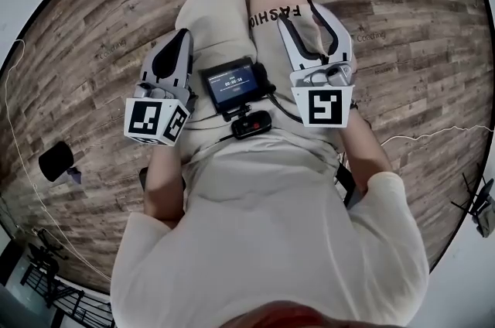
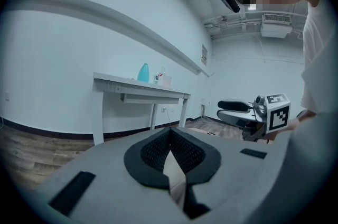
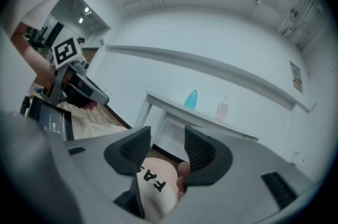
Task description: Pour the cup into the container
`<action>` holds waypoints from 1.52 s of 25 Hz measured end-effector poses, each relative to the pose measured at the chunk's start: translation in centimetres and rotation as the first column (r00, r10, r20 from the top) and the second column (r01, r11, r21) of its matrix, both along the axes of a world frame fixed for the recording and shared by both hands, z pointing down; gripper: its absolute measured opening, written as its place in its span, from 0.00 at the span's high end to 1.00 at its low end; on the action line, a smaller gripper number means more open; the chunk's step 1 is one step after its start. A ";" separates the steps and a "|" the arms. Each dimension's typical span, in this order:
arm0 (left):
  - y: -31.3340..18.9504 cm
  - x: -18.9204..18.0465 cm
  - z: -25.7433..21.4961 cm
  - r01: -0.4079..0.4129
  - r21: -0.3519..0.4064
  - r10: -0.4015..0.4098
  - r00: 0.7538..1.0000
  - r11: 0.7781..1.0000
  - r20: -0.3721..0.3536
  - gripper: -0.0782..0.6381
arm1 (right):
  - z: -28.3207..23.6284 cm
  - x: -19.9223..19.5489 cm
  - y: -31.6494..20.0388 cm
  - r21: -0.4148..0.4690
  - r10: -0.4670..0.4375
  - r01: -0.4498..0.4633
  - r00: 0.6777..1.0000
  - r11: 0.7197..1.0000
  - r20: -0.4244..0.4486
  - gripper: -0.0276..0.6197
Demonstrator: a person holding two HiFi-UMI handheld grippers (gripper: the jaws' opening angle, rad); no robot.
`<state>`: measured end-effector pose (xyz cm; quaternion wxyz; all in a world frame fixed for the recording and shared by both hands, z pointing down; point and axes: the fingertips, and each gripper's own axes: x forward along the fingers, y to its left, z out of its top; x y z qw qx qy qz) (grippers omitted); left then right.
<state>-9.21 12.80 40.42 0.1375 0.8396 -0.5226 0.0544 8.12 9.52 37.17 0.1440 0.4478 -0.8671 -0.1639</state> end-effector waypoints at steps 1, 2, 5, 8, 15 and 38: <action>0.0 0.0 0.0 0.000 0.000 0.000 1.000 1.000 0.000 0.87 | 0.0 0.0 0.0 -0.001 0.001 -0.001 1.000 1.000 0.005 0.64; 0.0 0.0 0.0 0.000 -0.001 0.000 1.000 1.000 0.000 0.87 | -0.1 0.0 0.0 0.002 0.000 0.000 1.000 1.000 0.007 0.64; 0.0 0.0 0.0 0.000 -0.001 0.000 1.000 1.000 0.000 0.87 | -0.1 0.0 0.0 0.007 -0.007 0.008 1.000 1.000 -0.015 0.64; 0.0 0.0 0.0 0.000 -0.002 0.000 1.000 1.000 0.001 0.87 | -0.2 -0.1 0.0 0.013 -0.010 0.010 1.000 1.000 -0.007 0.64; 0.0 0.2 -0.1 -0.003 -0.003 0.003 1.000 1.000 0.001 0.87 | -0.1 0.0 0.1 0.002 -0.009 0.009 0.999 1.000 -0.034 0.65; -0.1 0.0 0.3 0.000 -0.006 0.000 1.000 1.000 0.000 0.87 | 0.3 -0.1 0.0 0.022 0.001 0.001 0.997 1.000 -0.082 0.69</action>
